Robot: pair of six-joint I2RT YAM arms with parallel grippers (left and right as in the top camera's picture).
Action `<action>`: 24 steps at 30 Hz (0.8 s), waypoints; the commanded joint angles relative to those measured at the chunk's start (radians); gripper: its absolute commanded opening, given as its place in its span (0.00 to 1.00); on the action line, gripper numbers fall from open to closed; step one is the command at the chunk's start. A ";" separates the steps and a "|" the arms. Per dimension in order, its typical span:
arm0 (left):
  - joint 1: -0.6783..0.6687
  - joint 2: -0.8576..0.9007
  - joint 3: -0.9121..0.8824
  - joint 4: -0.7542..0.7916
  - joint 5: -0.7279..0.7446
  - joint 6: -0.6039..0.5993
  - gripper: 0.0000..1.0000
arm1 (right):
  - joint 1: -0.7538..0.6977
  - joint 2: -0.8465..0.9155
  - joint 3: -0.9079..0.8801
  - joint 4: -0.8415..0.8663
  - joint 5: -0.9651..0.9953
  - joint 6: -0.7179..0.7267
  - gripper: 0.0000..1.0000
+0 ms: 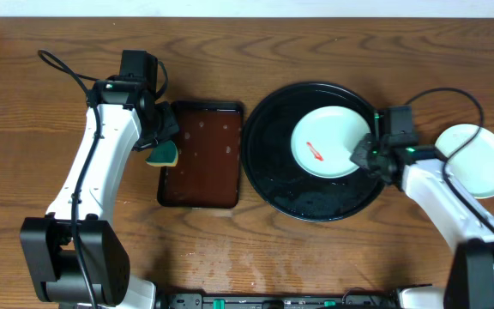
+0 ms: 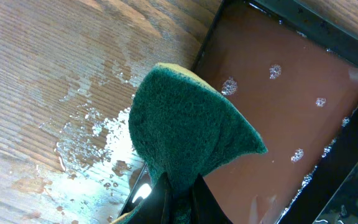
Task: Clean dirty plates on tray and stack at the side
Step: 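Drag the blue plate to the black tray center, right gripper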
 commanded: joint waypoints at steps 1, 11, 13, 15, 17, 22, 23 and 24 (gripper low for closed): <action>0.002 0.004 -0.002 0.001 -0.010 0.010 0.08 | 0.044 0.055 0.012 0.031 -0.009 0.145 0.01; 0.002 0.004 -0.002 0.002 -0.010 0.010 0.08 | -0.008 0.037 0.188 -0.131 -0.148 -0.443 0.71; 0.002 0.004 -0.003 0.002 -0.010 0.010 0.08 | -0.037 0.038 0.237 -0.172 -0.147 -0.564 0.73; 0.002 0.004 -0.004 0.003 -0.010 0.010 0.08 | -0.060 0.038 0.250 -0.163 -0.146 -0.670 0.64; 0.002 0.004 -0.011 0.010 -0.010 0.010 0.08 | -0.085 0.043 0.249 -0.127 -0.146 -0.790 0.58; 0.002 0.004 -0.035 0.034 -0.009 0.010 0.08 | -0.107 0.077 0.246 -0.053 -0.147 -0.934 0.47; 0.002 0.004 -0.035 0.034 -0.010 0.010 0.08 | -0.107 0.086 0.246 -0.039 -0.148 -0.940 0.45; 0.002 0.004 -0.035 0.035 -0.010 0.010 0.08 | -0.106 0.101 0.246 -0.024 -0.147 -0.946 0.44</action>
